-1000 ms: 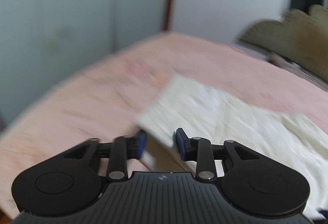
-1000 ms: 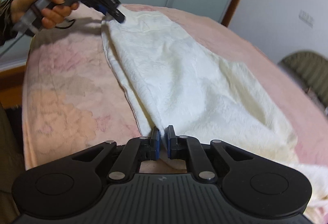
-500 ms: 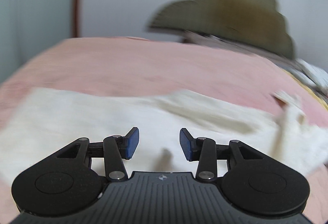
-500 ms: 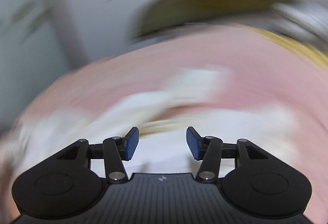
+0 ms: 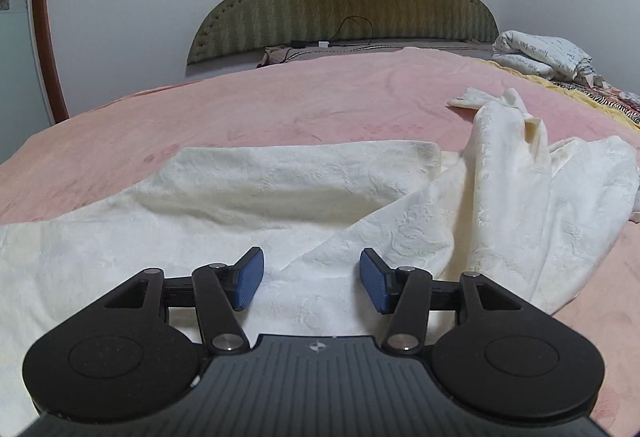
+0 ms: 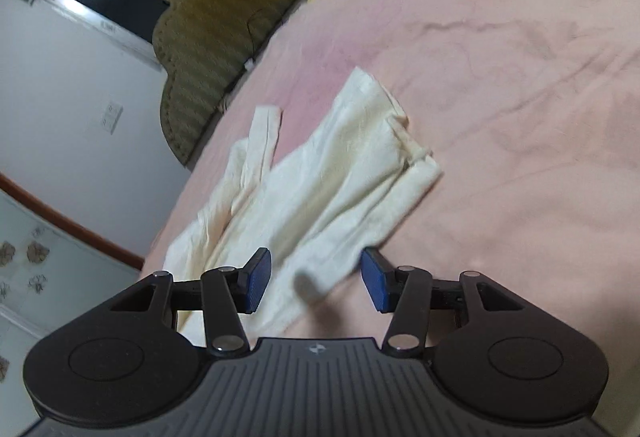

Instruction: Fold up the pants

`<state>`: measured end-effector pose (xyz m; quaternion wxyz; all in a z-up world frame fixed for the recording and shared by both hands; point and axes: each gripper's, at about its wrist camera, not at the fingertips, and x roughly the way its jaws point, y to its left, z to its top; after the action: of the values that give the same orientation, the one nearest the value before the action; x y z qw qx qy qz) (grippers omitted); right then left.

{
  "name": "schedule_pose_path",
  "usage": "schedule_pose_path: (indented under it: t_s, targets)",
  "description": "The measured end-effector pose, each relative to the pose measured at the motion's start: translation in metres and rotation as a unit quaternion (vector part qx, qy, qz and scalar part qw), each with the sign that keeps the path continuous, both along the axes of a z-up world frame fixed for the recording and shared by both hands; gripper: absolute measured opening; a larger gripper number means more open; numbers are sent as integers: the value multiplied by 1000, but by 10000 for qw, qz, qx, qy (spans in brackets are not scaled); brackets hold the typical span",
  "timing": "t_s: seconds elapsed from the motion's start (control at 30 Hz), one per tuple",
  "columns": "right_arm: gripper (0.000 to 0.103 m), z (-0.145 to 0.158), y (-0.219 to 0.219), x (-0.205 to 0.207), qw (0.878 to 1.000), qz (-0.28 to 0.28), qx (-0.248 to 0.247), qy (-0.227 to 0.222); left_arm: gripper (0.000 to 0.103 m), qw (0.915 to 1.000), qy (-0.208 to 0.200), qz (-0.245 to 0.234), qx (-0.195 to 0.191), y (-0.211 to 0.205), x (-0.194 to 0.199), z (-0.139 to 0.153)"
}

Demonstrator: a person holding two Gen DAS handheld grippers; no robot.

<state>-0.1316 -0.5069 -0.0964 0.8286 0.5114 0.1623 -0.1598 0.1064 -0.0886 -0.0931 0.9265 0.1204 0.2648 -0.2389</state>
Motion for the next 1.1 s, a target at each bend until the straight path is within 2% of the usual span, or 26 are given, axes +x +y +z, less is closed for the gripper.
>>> schedule_pose_path:
  t_s: [0.1, 0.17, 0.2, 0.23, 0.3, 0.37, 0.47, 0.5, 0.57, 0.63, 0.7, 0.73, 0.8, 0.83, 0.87, 0.93, 1.0, 1.1]
  targets:
    - [44, -3, -7, 4, 9987, -484, -66, -172, 61, 10000, 19, 33, -8, 1, 3, 3]
    - [12, -6, -12, 8, 9980, -607, -58, -185, 61, 10000, 21, 41, 1, 1, 4, 3]
    - [10, -7, -16, 11, 9979, -607, -35, -244, 61, 10000, 21, 50, 8, 1, 4, 4]
    - [3, -5, -19, 15, 9979, -590, -96, -267, 61, 10000, 20, 61, 16, 0, 5, 4]
    - [3, 9, -25, 24, 9974, -539, -381, -304, 61, 9999, 21, 118, -9, -1, 4, 6]
    - [2, 42, -27, 28, 9930, -499, -910, -568, 61, 9999, 58, 140, -77, -1, 3, 9]
    - [1, 95, -17, 18, 9761, -492, -1941, -847, 61, 9999, 76, 46, -134, -4, 1, 12]
    - [1, 107, -14, 11, 9710, -553, -2185, -800, 61, 9999, 66, -1, -114, -6, 0, 11]
    - [1, 110, -18, -3, 9690, -743, -2309, -481, 61, 10000, 11, -36, -19, -8, -2, 8]
    - [1, 94, -25, -16, 9693, -1055, -2195, 351, 61, 10000, -29, -73, 29, -9, -3, 6]
    - [5, 76, -26, -26, 9589, -1316, -2236, 1151, 61, 10000, -7, -92, 17, -9, -2, 6]
    - [5, 72, -24, -26, 9584, -1209, -2259, 1258, 62, 10000, 14, -87, 18, -9, -1, 5]
    - [8, 66, -24, -18, 9744, -811, -1843, 997, 62, 10000, 21, -76, 36, -10, 0, 4]
    - [19, 63, -26, -12, 9812, -658, -1558, 932, 62, 10000, 12, -72, 40, -11, 0, 4]
    - [42, 60, -26, -8, 9845, -626, -1346, 937, 63, 10000, 1, -67, 36, -11, -1, 4]
    - [71, 54, -22, -9, 9864, -892, -1045, 903, 65, 10000, -11, -48, 27, -10, -1, 4]
    - [71, 47, -14, -21, 9872, -1229, -644, 783, 66, 10000, -13, -28, 31, -10, -1, 3]
    - [70, 35, 1, -34, 9928, -1060, -171, 534, 67, 10000, 3, -23, 47, -11, 0, 2]
